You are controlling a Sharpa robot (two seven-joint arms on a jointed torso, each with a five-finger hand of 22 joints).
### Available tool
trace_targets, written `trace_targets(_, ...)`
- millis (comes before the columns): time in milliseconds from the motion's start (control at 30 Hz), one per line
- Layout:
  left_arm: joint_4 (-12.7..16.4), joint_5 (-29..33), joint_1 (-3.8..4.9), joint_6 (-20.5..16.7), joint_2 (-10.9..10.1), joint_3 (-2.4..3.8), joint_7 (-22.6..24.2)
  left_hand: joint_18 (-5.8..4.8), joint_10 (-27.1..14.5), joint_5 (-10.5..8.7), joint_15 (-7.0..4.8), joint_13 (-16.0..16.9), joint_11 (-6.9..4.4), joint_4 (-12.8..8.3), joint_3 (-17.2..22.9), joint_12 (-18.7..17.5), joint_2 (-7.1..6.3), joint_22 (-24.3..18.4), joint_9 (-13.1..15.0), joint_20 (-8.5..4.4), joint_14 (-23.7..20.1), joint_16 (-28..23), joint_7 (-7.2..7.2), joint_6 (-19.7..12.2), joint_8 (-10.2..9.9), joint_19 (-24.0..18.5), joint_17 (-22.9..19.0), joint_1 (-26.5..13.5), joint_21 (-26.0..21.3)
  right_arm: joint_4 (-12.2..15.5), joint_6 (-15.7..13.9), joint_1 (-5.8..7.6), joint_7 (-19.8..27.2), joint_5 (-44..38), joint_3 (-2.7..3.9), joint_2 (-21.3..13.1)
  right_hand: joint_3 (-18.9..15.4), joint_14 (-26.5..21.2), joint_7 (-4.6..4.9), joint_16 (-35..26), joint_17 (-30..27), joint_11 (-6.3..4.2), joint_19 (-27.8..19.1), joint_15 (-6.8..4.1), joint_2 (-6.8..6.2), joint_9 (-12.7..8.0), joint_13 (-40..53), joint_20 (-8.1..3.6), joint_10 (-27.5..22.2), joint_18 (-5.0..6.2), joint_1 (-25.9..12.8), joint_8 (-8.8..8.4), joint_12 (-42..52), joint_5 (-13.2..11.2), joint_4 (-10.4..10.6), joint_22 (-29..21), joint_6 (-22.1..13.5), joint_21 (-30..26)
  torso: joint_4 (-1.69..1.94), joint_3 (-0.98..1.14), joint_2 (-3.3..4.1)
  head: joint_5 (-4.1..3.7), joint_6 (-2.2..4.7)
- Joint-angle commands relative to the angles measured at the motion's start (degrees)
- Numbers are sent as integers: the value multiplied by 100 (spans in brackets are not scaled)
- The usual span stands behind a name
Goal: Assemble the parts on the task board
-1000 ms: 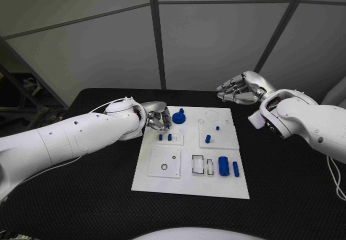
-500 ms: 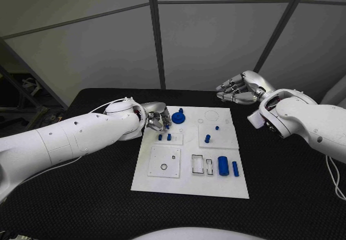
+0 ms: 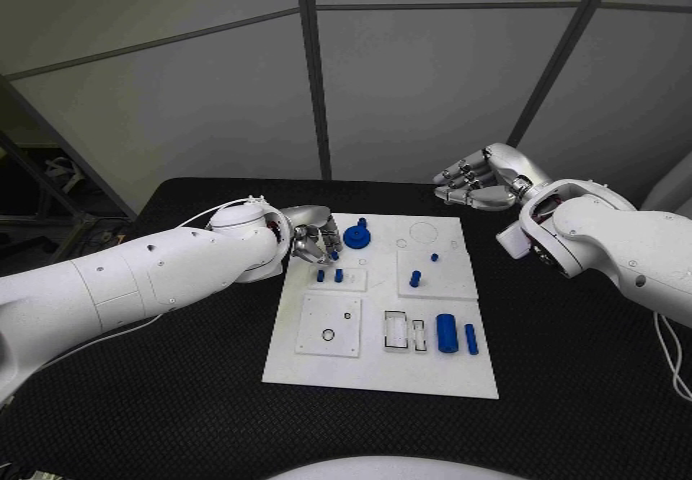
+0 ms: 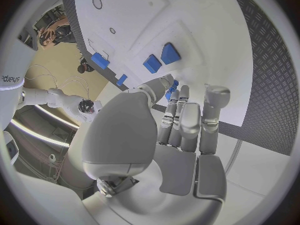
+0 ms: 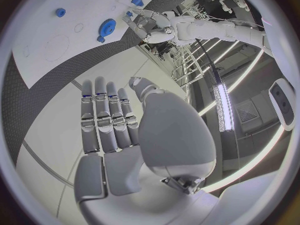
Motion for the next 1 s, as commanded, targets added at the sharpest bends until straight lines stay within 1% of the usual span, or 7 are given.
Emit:
trace_targets(33, 6, 11, 6, -69, -22, 2, -24, 27, -32, -7, 15, -2, 8, -2, -30, -35, -20, -17, 0, -3, -50, -45, -1, -27, -36, -42, -34, -17, -53, 0, 152, 10, -114, -300, 3, -11, 19, -24, 9, -33, -9, 11, 21, 0, 12, 1, -9, 7, -43, 59, 6, 0, -27, 35, -36, -8, -25, -25, 0, -2, -3, -4, 9)
trace_targets(167, 11, 11, 6, -139, -96, 4, -3, 37, -46, -4, 17, -2, 12, -3, -35, -44, -21, -48, 2, -1, -72, -62, -1, -35, -41, -67, -89, -14, -99, -19, 354, 9, -360, -900, 2, -29, 71, 247, -24, 95, 28, -9, 223, -78, 35, 13, -25, -59, -118, 82, 158, 30, -64, -93, -171, 40, 23, 76, 0, -5, -5, -11, 27)
trace_targets(300, 36, 52, 6, -326, -225, 15, 82, 60, -52, 5, 23, 3, 17, 7, -41, -52, -5, -115, 22, 6, -106, -84, 24, 40, -5, -127, -156, -15, -205, 2, 535, -22, -595, -1649, 2, -65, 4, 1215, -147, 639, 291, -155, 929, -354, 55, 35, -14, -368, 5, 86, 350, 92, -12, -381, -424, 361, 169, 660, 4, -5, -5, -20, 45)
trace_targets(467, 132, 271, 6, -722, -456, 52, 253, 271, -159, 46, 53, -3, 76, -38, 90, -106, -15, -855, 43, 16, -1226, -1175, 110, 340, 128, -903, -2417, 51, -1362, 94, 625, -113, -880, -2784, -24, -93, -69, 1651, -253, 1536, 848, -275, 1281, -542, 76, 21, -22, -613, 108, 54, 334, 87, -35, -473, -553, 899, 293, 1445, -7, 0, 0, -89, 78)
trace_targets(600, 247, 890, 6, -956, -676, 67, 405, 271, -160, -43, 54, 5, 68, -3, 11, -78, -61, -943, 21, 32, -1323, -1452, 107, 317, 104, -987, -2753, -36, -1519, 169, 601, -199, -1035, -3377, -52, -92, 8, 1554, -272, 2783, 1571, -258, 1234, -556, 71, -1, -13, -643, 58, 35, 257, 26, -114, -469, -562, 1367, 312, 2039, -7, -5, 4, -159, 87)
trace_targets(800, 573, 3100, 5, -1520, -1048, 73, 1133, 273, 45, -49, 34, 41, 54, 25, -123, 100, 56, -1139, 28, 26, -1378, -1800, 138, 403, 134, -1034, -3003, -3, -1804, 250, 581, -315, -1233, -4041, -198, -76, 151, 1690, -214, 5163, 3552, -197, 1754, -503, -37, -15, -20, -576, -159, -208, 146, -51, -222, -551, -540, 3328, 197, 3847, 11, -9, 7, -252, 101)
trace_targets(1000, 894, 5348, -3, -1710, -1256, 72, 2103, 271, 179, -37, 11, 59, 19, 7, -133, 209, 124, -1185, 29, 0, -1393, -1897, 124, 460, 159, -1043, -3074, 33, -1875, 249, 673, -401, -1324, -4289, -264, -43, 201, 1691, -178, 5976, 4230, -174, 1943, -461, -76, -16, -17, -528, -224, -307, 112, -55, -228, -705, -530, 4067, 124, 4501, -3, -7, 11, -282, 99)
